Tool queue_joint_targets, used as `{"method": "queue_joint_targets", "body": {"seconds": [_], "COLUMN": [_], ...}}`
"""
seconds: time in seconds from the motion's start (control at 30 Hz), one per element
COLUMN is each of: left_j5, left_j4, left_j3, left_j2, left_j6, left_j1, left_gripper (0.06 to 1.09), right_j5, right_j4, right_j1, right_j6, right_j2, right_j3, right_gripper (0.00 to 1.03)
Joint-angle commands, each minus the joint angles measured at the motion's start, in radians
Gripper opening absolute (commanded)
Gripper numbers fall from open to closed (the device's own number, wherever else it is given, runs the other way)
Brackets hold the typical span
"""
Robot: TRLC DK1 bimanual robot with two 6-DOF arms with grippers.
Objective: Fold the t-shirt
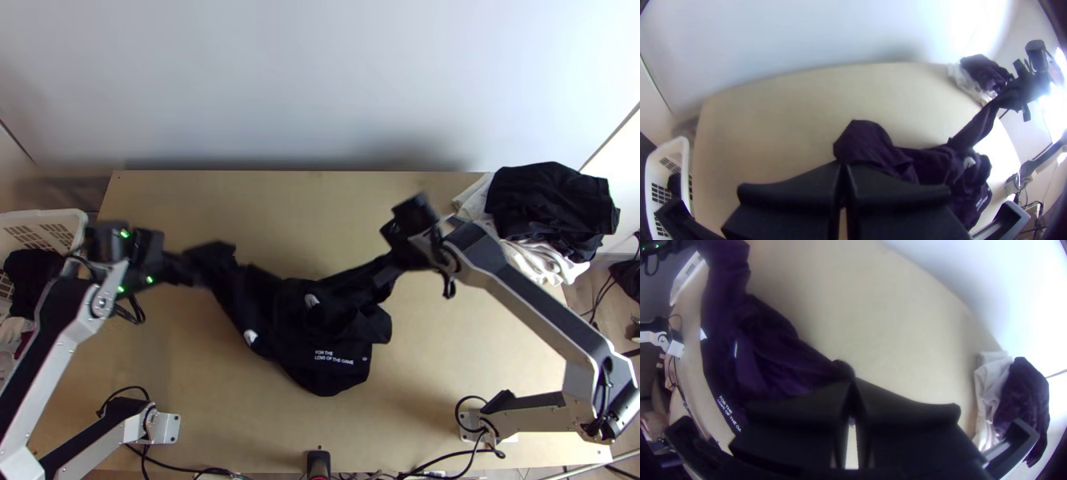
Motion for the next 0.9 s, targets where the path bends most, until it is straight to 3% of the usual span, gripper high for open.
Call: {"method": "queue_joint_targets", "body": {"seconds": [0.0,0.53,0.87], "left_j5": [-0.016,-0.019,-0.020], "left_j4": [-0.001,-0.142,-0.134], "left_j3": [0.318,1.014,1.245], "left_j2": [0.016,0.157,0.191], "left_j6": [-0.025,-0.136,-0.174], "left_j1": [0.003,0.044,0.172], "left_gripper": [0.09,0.09,0.09], "right_j5": [0.054,0.255,0.335], "right_j4": [-0.087,-0.242,-0.228], "right_j1": [-0.037,-0.077,-0.092], "right_j6": [-0.019,-0.095,-0.151], "right_j2": [-0.008,0.020,-0.052], "right_j3": [0.272,0.841,0.927], "right_gripper": [0.03,0.03,0.03]}}
